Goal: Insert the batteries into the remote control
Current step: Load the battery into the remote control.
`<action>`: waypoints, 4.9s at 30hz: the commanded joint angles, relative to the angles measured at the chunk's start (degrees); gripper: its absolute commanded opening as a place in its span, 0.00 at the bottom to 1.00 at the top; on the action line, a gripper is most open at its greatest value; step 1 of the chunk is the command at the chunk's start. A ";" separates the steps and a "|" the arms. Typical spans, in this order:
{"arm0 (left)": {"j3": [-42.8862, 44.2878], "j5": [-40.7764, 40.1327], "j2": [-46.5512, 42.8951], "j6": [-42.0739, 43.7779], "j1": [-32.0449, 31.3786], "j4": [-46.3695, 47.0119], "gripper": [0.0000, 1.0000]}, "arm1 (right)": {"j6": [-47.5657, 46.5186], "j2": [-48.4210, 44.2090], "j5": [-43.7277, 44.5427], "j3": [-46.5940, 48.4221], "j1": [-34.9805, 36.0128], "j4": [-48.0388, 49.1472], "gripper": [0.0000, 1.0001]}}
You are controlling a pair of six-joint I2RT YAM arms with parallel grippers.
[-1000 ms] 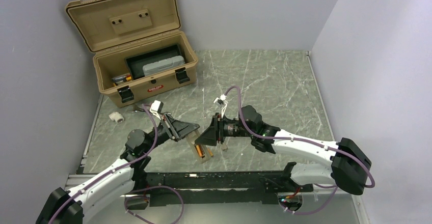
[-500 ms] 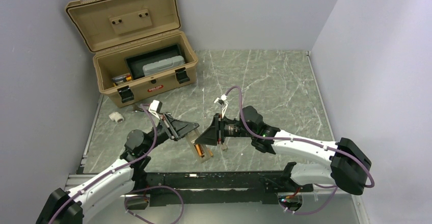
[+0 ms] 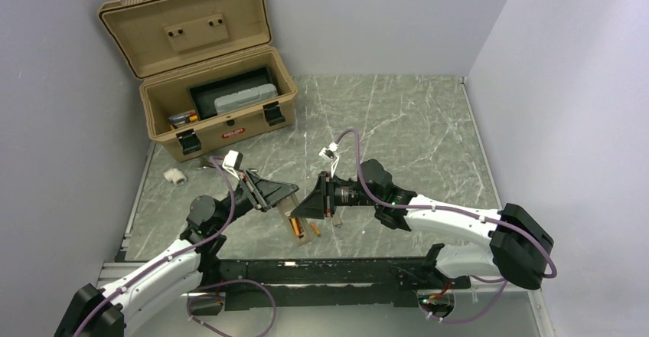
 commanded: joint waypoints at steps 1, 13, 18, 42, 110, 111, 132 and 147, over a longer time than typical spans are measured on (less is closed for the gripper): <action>0.21 0.18 -0.12 -0.07 0.05 4.01 0.41 | 2.24 0.73 -1.69 0.43 0.03 5.39 0.00; -0.33 2.12 -1.58 1.70 0.04 0.93 0.42 | 2.01 -0.48 -0.97 0.81 0.02 4.76 0.00; -0.53 2.75 -2.67 2.31 0.02 -1.04 0.42 | 2.05 -0.61 -0.28 0.73 0.00 4.58 0.00; 0.00 2.95 -6.30 5.08 -0.03 -8.61 0.33 | 2.23 1.22 1.41 2.91 -0.05 5.33 0.00; 6.33 -10.61 -13.61 9.43 0.05 -30.41 0.00 | -24.84 -15.20 20.77 10.47 3.04 -30.22 0.76; 6.36 -10.59 -13.52 9.50 0.05 -30.25 0.00 | -25.28 -14.71 20.91 11.17 3.05 -31.22 0.75; 18.98 -22.60 -7.18 11.37 0.05 -56.55 0.00 | -32.74 2.76 34.67 28.03 13.91 -43.13 0.59; 22.37 -24.63 -5.42 10.56 0.09 -63.64 0.00 | -36.41 9.46 38.29 31.56 17.55 -42.77 0.57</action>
